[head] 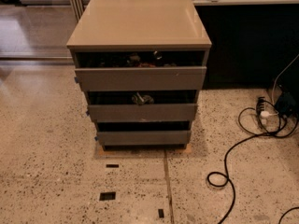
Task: Place redbull can into top drawer
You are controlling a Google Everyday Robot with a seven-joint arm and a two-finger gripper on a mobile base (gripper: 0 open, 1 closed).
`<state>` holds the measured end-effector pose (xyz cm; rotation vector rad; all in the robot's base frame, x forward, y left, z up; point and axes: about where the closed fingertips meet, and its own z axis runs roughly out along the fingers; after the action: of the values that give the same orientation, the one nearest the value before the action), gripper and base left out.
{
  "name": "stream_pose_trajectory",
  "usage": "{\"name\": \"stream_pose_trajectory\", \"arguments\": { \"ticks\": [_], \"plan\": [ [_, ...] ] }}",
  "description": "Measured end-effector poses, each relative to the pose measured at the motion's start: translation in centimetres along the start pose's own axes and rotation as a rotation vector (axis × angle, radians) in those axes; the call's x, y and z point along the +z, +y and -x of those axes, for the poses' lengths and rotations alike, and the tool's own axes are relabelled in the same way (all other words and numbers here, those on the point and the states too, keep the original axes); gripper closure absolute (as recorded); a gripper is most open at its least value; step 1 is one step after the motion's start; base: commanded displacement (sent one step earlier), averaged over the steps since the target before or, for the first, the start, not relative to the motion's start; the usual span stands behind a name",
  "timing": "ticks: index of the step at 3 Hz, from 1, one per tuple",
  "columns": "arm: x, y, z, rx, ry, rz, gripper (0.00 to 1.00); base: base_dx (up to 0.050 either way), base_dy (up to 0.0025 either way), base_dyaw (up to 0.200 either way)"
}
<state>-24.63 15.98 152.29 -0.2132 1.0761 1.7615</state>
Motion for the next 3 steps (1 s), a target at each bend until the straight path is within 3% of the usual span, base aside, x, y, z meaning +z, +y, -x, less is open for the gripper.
{"name": "stream_pose_trajectory", "arguments": {
  "ticks": [1,2,3],
  "plan": [
    [-1.1,-0.2,-1.1,0.169,0.066,-0.111,0.0,0.0,0.0,0.0],
    [-1.6,-1.8,-1.3,0.299,0.102,-0.196,0.0,0.0,0.0,0.0],
    [-1.5,-2.1,-0.8,0.342,0.091,-0.201,0.0,0.0,0.0,0.0]
  ]
}}
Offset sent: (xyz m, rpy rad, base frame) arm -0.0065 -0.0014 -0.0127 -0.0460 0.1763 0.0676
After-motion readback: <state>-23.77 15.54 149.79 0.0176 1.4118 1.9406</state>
